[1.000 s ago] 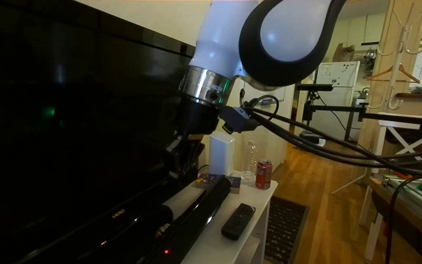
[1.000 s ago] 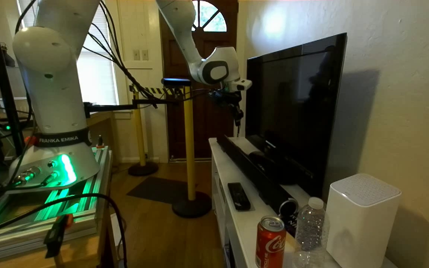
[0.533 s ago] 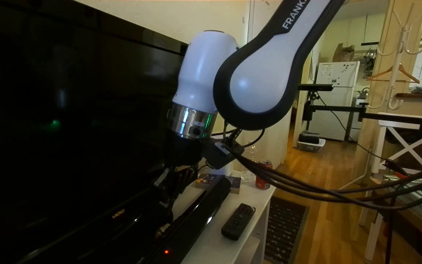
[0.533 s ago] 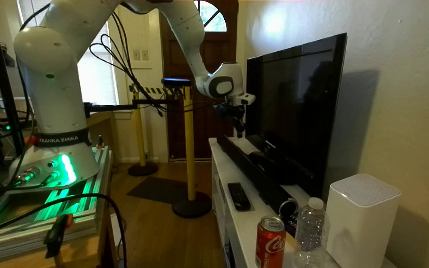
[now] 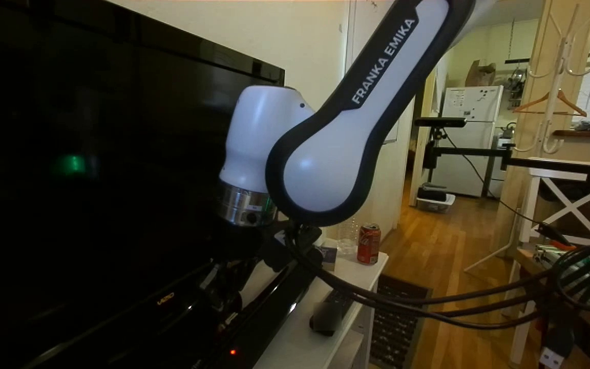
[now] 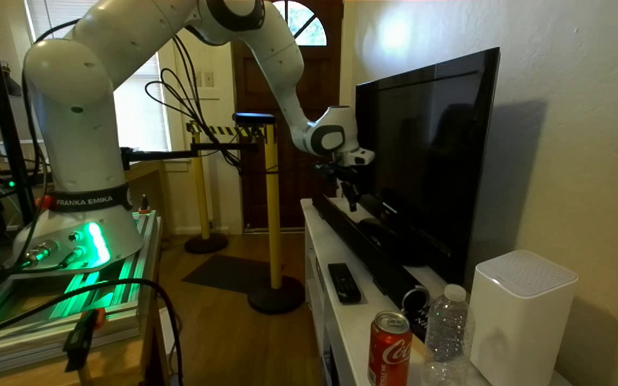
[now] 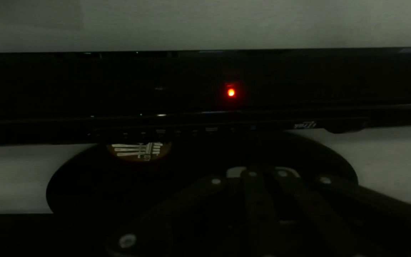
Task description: Press the button at the center of the speaker
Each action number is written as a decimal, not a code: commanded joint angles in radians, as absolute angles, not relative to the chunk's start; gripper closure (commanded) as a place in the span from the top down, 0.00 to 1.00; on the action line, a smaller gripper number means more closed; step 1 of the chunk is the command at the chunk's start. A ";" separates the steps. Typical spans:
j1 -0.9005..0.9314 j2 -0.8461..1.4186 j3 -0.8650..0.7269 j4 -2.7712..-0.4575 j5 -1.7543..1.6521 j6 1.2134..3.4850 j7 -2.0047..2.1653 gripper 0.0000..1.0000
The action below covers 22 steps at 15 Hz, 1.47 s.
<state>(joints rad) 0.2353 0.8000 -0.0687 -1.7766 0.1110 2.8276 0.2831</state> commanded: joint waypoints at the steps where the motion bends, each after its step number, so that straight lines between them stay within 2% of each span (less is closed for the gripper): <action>1: 0.274 0.854 -0.125 -1.702 0.073 2.779 0.341 0.01; 22: 0.281 0.947 -0.140 -1.590 0.028 2.684 0.354 0.01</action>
<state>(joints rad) 0.2705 0.9121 -0.1291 -1.6332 0.0562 2.6968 0.3135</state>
